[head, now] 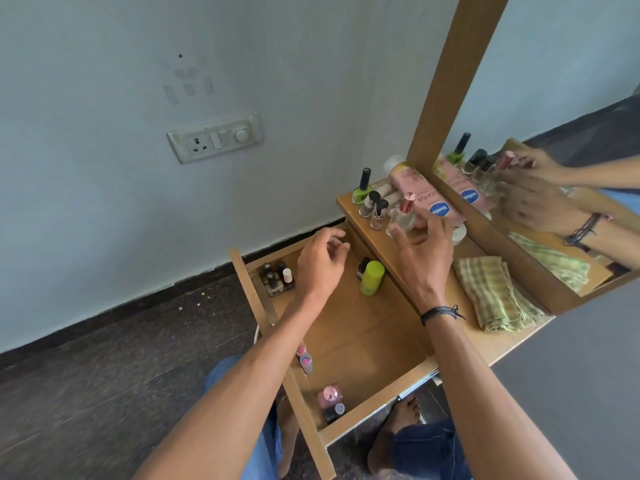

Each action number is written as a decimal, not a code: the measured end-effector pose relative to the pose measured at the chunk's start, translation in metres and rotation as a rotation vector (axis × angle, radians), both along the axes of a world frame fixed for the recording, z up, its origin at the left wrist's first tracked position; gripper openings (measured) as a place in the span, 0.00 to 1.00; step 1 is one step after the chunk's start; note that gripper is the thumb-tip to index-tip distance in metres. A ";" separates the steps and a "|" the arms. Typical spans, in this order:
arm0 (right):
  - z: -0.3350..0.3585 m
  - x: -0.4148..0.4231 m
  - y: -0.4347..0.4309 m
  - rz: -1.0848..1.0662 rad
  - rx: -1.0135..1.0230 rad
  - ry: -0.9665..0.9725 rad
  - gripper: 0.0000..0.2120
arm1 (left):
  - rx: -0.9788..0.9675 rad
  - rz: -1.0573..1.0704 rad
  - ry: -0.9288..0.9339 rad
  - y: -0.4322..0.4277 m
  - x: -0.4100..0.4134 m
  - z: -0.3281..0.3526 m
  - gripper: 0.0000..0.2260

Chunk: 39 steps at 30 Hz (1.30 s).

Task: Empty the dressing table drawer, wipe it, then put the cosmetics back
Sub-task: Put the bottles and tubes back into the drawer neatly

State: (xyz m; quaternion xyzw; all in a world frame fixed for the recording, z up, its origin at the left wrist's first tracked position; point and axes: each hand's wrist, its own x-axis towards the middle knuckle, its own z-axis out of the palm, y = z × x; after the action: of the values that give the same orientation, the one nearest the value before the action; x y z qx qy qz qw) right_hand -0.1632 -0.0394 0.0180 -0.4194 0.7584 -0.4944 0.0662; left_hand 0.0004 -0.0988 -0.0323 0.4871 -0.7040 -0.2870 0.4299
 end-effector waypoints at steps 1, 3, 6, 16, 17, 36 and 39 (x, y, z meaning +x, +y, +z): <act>-0.001 0.000 0.000 0.011 0.012 0.010 0.25 | 0.009 -0.012 0.001 0.000 -0.006 0.004 0.09; -0.001 -0.001 0.000 0.026 0.029 0.019 0.25 | 0.023 -0.035 -0.003 -0.002 -0.019 0.013 0.10; -0.003 -0.002 -0.001 0.021 0.029 0.013 0.21 | 0.041 -0.045 -0.021 -0.004 -0.038 0.020 0.11; -0.005 -0.003 0.001 -0.036 -0.020 -0.087 0.13 | 0.075 0.066 -0.100 -0.005 -0.065 0.035 0.13; -0.005 -0.003 0.001 -0.034 -0.023 -0.091 0.13 | 0.076 0.070 -0.103 -0.005 -0.066 0.037 0.13; -0.004 -0.003 0.003 -0.055 -0.054 -0.171 0.12 | -0.049 0.097 -0.238 0.005 -0.045 0.042 0.12; -0.001 -0.002 0.004 -0.047 -0.060 -0.197 0.11 | 0.009 0.160 -0.252 0.005 -0.019 0.038 0.09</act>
State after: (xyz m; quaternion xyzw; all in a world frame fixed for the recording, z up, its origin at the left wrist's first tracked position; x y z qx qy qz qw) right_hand -0.1652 -0.0350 0.0168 -0.3525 0.7427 -0.5573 0.1164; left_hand -0.0188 -0.0934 0.0057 0.5757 -0.7101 -0.1916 0.3572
